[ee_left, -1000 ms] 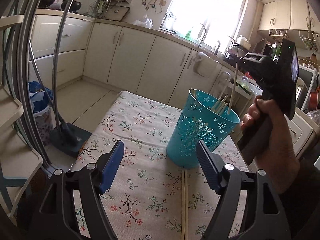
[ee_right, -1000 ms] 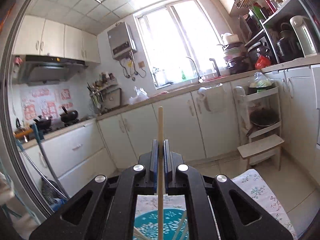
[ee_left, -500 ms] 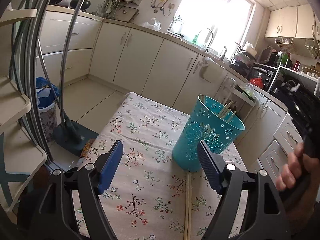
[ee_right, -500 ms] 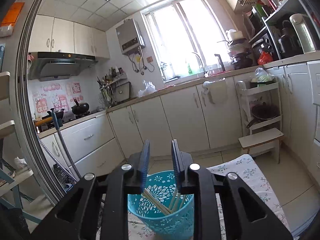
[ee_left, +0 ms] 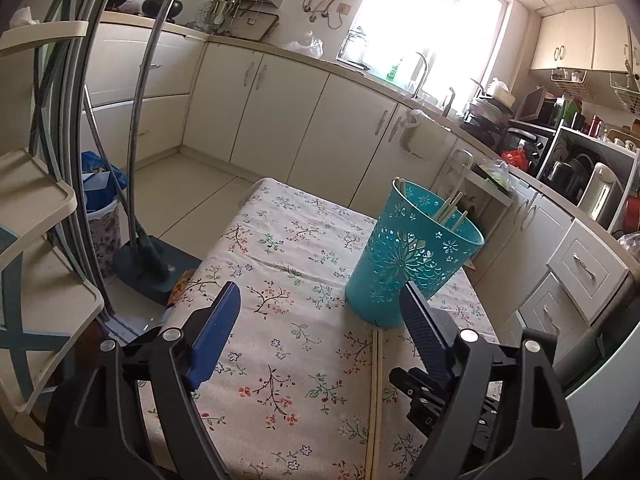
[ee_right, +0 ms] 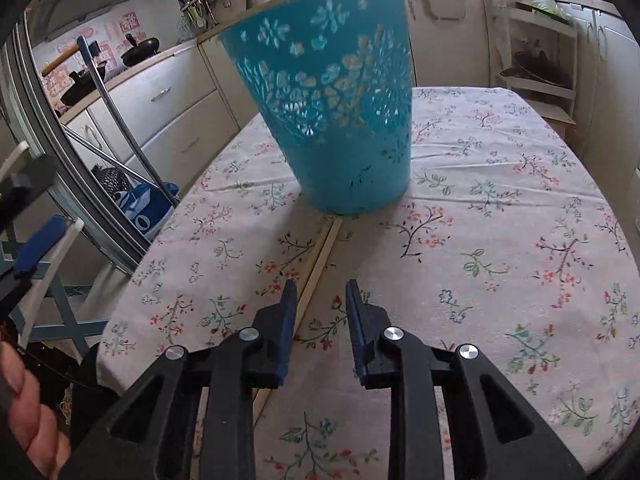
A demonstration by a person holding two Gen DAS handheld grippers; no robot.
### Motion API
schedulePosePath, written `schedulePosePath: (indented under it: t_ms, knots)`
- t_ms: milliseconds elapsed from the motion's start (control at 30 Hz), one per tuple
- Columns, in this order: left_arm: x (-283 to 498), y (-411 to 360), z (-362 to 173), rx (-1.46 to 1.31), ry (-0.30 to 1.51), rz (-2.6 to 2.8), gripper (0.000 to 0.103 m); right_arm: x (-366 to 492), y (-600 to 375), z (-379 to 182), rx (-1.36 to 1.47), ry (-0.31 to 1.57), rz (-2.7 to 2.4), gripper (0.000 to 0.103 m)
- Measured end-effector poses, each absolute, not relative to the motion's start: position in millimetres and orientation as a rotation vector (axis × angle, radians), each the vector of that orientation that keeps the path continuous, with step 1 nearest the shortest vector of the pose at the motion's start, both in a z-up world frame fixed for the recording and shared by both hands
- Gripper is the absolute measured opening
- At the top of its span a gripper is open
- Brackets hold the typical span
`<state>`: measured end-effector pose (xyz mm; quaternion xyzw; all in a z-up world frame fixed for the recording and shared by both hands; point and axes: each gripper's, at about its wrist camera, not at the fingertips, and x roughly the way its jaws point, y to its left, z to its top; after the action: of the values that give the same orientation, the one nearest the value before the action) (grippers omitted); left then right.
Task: Organize utensils
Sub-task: 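Return both grippers to the remaining sticks and grasp one stick each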
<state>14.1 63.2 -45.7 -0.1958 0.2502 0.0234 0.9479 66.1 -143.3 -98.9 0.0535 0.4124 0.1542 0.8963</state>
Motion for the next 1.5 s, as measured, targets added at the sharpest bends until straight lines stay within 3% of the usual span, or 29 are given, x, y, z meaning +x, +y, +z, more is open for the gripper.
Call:
schedulePosePath:
  t_ms: [267, 467, 867, 1000, 1100, 1200, 1300, 1367, 1500]
  knots:
    - [16.0, 65.0, -50.3, -0.398, 0.528, 0.049, 0.078, 86.8, -125.8, -103.1, 0.018, 0.882, 0.285, 0.023]
    - [23.1, 56.7, -57.8, -0.379, 0.576, 0.027, 0.079, 83.5, -136.1, -104.7, -0.049, 0.894, 0.299, 0.011]
    - [94.6, -24.0, -117.5, -0.153, 0.855, -0.097, 0.079, 40.4, -213.1, -96.5, -0.070, 0.924, 0.265, 0.010]
    - [109.2, -38.0, -127.0, -0.115, 0.895, -0.089, 0.077, 43.1, -221.5, -95.7, -0.030, 0.922, 0.263, 0.014]
    - [118.3, -41.5, -133.4, -0.099, 0.927, -0.082, 0.071, 44.8, -218.4, -97.2, -0.032, 0.912, 0.270, 0.021]
    - [123.6, -47.6, -137.3, -0.051, 0.936, -0.074, 0.057, 46.2, -216.5, -97.5, -0.041, 0.906, 0.266, 0.022]
    - [127.0, -51.8, -137.8, -0.014, 0.930, -0.081, 0.029, 46.8, -216.7, -97.5, -0.053, 0.900, 0.267, 0.018]
    - [130.3, -52.8, -137.9, -0.003, 0.936, -0.105, 0.005, 47.3, -217.8, -97.4, -0.059, 0.897, 0.271, 0.017]
    - [125.4, -50.1, -132.5, -0.020, 0.962, -0.184, 0.004, 47.0, -218.5, -97.4, -0.046, 0.896, 0.273, 0.016]
